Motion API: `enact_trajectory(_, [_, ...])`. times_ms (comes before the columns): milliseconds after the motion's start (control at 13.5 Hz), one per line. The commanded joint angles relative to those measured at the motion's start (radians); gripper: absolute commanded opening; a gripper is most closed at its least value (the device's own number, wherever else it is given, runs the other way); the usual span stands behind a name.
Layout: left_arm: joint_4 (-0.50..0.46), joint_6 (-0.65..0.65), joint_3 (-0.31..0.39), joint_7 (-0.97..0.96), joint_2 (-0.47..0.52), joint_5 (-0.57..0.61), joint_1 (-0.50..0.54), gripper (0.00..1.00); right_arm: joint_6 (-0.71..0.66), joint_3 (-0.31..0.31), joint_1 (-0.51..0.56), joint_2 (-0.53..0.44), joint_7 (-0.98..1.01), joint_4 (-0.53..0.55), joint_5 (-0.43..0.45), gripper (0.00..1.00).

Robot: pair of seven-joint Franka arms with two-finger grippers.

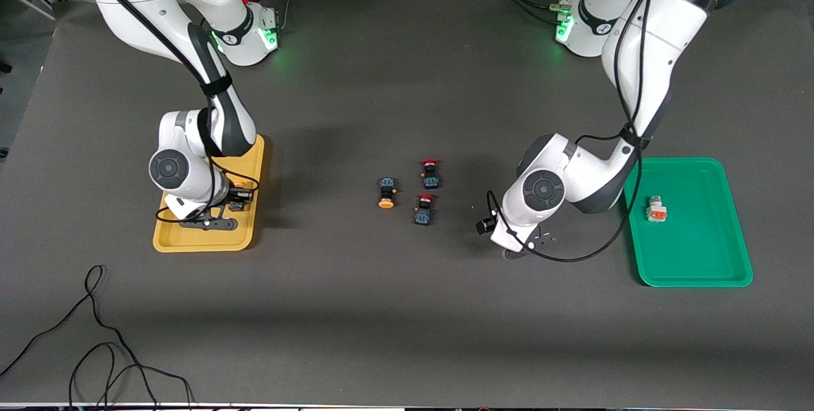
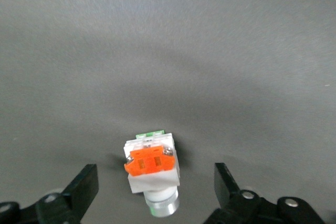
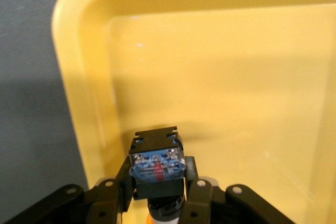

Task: Place green and yellow buttons in trays
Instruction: 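Release the blue button in the yellow tray while the left gripper carries the white button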

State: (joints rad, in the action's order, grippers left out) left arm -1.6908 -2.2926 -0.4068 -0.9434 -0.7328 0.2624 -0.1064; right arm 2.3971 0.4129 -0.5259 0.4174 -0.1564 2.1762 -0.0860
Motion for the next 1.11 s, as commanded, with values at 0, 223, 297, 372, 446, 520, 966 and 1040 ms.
enact_trajectory(0, [0.010,0.008,0.011,-0.035,0.015,0.020,-0.019,0.59,0.004,0.027,-0.005,-0.034,-0.002,0.033,-0.008,0.00])
enact_trajectory(223, [0.010,0.013,0.011,-0.037,0.013,0.020,-0.019,0.04,0.002,0.049,0.006,-0.034,0.009,0.043,-0.008,0.00])
enact_trajectory(297, [0.013,0.019,0.011,-0.038,0.013,0.018,-0.018,0.03,0.002,0.049,0.006,-0.031,0.009,0.043,-0.018,0.00])
enact_trajectory(372, [0.016,0.024,0.011,-0.037,0.016,0.018,-0.015,0.02,0.002,0.049,0.006,-0.022,0.014,0.042,-0.029,0.02])
enact_trajectory(446, [0.019,0.031,0.011,-0.038,0.024,0.018,-0.010,0.02,0.002,0.049,0.006,-0.019,0.014,0.042,-0.029,0.15])
enact_trajectory(520, [0.022,0.039,0.010,-0.038,0.047,0.017,-0.004,0.01,0.000,0.049,0.006,-0.019,0.012,0.042,-0.029,0.42])
enact_trajectory(966, [0.079,0.485,-0.069,0.225,0.338,-0.135,0.192,0.00,-0.048,0.049,0.003,-0.038,0.006,0.024,-0.031,0.98])
enact_trajectory(1040, [0.069,0.530,-0.070,0.312,0.366,-0.141,0.248,0.00,-0.097,0.049,0.001,-0.048,0.000,-0.005,-0.031,0.98])
